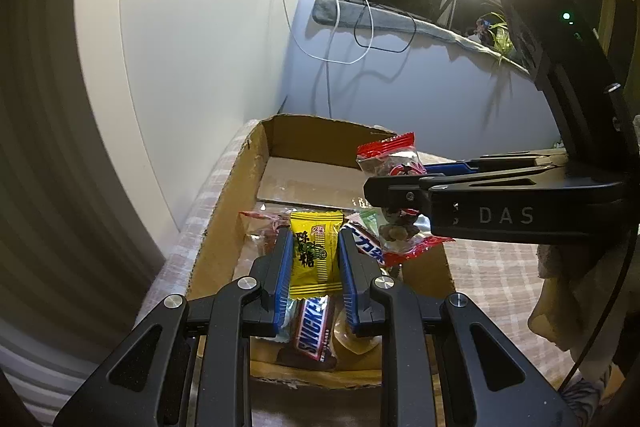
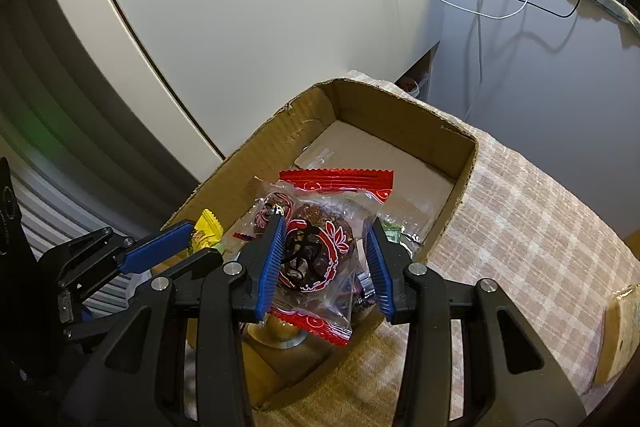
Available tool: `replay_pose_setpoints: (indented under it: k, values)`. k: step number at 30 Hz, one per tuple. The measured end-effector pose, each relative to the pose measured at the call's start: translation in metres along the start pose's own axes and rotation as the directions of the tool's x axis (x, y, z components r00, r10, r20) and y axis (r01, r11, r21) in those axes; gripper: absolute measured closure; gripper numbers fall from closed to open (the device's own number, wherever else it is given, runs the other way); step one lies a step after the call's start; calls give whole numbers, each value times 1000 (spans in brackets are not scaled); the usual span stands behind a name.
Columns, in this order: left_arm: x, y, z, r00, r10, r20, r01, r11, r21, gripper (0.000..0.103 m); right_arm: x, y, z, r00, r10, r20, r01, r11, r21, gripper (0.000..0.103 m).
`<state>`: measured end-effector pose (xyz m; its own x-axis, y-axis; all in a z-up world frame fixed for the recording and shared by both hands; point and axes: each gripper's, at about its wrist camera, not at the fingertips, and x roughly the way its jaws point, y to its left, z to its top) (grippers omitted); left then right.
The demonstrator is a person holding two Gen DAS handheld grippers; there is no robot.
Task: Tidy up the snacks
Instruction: 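Carry the yellow packet and red-topped bag over the cardboard box with both tools, then open both tools to drop the yellow packet and red-topped bag into the box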
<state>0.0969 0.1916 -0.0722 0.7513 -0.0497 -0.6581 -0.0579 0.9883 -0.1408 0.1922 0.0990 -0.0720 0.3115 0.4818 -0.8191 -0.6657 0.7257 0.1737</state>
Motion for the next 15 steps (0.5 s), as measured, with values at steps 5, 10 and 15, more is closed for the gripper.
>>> replay_pose_setpoints:
  k: [5, 10, 15]
  values:
    - [3, 2, 2, 1000, -1, -4, 1, 1000, -4, 81, 7, 0, 3, 1000, 3, -9, -3, 1000, 3, 61]
    - [4, 2, 1, 1000, 4, -7, -4, 1000, -7, 81, 9, -1, 4, 1000, -1, -7, 1, 1000, 3, 60]
    - [5, 2, 1, 1000, 8, -8, -8, 1000, -6, 80, 9, -1, 5, 1000, -8, 1, 8, 1000, -1, 44]
